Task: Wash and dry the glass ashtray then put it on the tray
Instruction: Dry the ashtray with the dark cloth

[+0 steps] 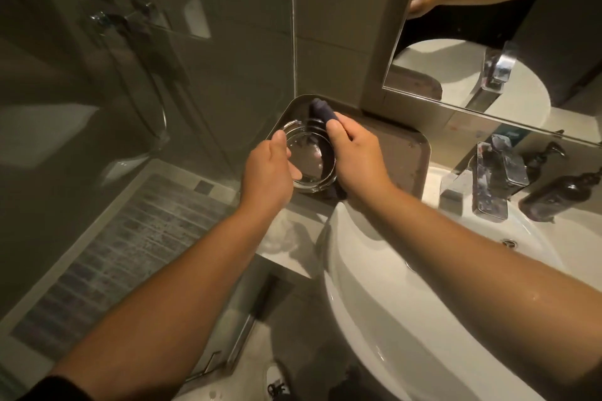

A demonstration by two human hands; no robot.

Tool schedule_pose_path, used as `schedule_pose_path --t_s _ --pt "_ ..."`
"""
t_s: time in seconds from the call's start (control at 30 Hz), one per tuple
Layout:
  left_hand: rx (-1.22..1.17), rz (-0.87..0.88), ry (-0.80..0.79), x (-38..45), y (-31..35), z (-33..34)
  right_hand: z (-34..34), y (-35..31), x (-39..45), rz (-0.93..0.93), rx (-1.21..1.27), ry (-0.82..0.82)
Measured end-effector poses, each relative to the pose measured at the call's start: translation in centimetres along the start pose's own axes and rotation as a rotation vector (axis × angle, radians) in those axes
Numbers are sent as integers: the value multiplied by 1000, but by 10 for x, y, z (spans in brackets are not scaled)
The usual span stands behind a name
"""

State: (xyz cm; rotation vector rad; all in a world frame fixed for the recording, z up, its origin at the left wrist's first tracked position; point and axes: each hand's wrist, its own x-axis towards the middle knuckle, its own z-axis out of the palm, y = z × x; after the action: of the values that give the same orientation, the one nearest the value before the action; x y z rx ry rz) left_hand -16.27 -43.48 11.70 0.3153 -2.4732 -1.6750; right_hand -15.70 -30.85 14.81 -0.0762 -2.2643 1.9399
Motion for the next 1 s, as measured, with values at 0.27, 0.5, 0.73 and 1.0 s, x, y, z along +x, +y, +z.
schedule_pose_path --t_s 0.27,0.5,0.73,1.0 --pt "-190 -200 140 -29 -22 23 13 24 -22 66 202 123" --pt "-26 -25 -391 9 -6 -13 -30 4 21 11 -75 -318" --pt "108 163 -218 14 6 -9 -29 -12 33 -52 -145 -339" --pt "-147 -91 170 -8 -5 24 18 15 -16 67 208 231"
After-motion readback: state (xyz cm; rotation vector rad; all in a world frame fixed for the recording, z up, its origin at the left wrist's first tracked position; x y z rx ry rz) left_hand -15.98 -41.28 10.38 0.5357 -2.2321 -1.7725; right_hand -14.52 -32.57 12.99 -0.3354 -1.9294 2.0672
